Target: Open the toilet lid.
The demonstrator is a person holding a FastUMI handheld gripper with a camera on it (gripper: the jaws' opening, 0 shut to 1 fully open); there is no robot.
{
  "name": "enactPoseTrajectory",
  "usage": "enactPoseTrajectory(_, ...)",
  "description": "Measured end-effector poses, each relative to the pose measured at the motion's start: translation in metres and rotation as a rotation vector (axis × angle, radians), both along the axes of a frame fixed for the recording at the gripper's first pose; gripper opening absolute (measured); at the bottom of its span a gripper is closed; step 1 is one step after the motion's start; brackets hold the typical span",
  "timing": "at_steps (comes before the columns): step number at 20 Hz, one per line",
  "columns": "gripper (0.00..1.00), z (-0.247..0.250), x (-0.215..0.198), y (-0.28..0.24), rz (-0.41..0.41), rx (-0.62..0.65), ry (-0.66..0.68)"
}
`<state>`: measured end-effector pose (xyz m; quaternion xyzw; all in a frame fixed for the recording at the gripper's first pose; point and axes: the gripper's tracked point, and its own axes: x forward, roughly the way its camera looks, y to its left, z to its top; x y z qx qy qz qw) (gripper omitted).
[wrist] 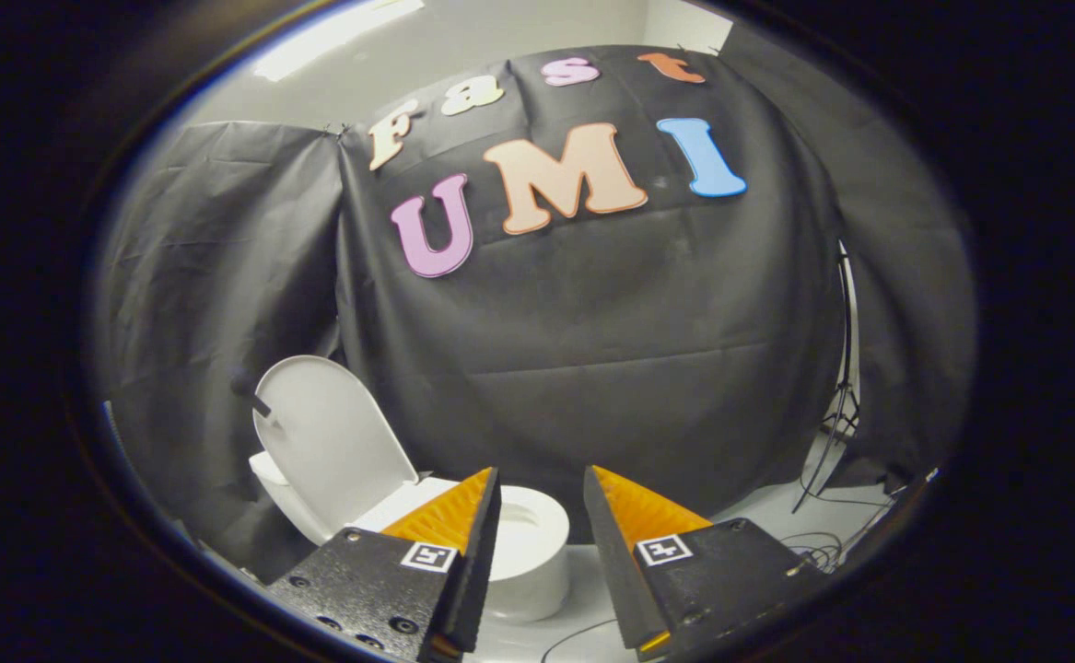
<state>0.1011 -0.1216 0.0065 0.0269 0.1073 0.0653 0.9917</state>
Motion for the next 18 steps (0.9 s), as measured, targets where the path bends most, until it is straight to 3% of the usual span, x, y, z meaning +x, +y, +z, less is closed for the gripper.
enactPoseTrajectory(13,0.56,-0.019,-0.027,-0.087,-0.14,-0.003,0.007)
enactPoseTrajectory(18,0.57,-0.017,-0.035,-0.106,-0.151,-0.046,0.006)
